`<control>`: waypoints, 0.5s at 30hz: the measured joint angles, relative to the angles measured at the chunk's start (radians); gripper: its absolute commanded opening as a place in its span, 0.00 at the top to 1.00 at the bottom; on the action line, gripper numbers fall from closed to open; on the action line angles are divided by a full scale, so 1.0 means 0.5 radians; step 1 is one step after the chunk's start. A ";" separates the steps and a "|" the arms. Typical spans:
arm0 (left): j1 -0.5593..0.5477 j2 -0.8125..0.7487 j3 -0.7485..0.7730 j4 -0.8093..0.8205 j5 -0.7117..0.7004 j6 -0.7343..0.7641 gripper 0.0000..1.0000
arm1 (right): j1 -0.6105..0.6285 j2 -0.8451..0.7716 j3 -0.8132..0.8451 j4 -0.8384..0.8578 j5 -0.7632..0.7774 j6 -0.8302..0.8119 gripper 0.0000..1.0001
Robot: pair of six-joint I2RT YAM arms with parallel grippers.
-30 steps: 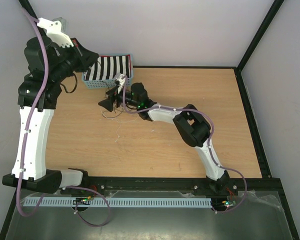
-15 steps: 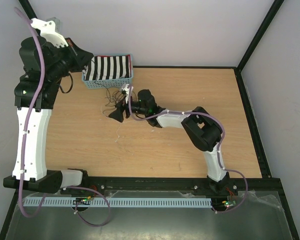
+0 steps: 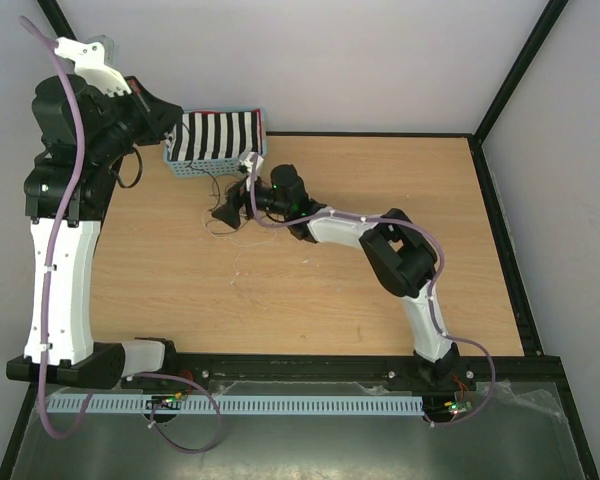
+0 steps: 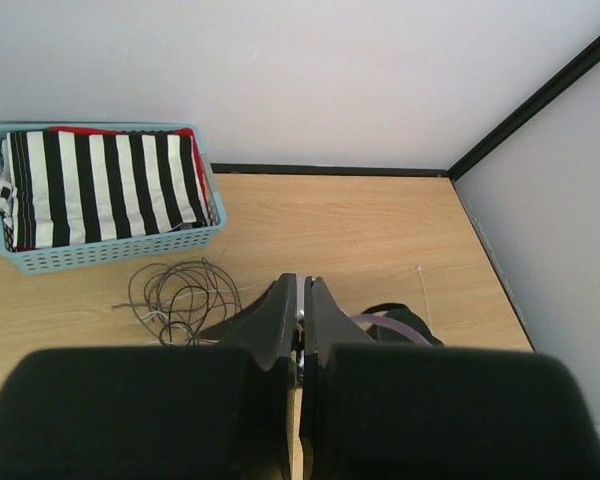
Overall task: Zip-tie the wires
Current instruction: Pick up the cable at the center of the board.
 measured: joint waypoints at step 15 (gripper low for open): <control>0.077 -0.063 -0.031 0.000 0.014 -0.023 1.00 | -0.001 0.384 0.563 -0.143 -0.104 0.127 1.00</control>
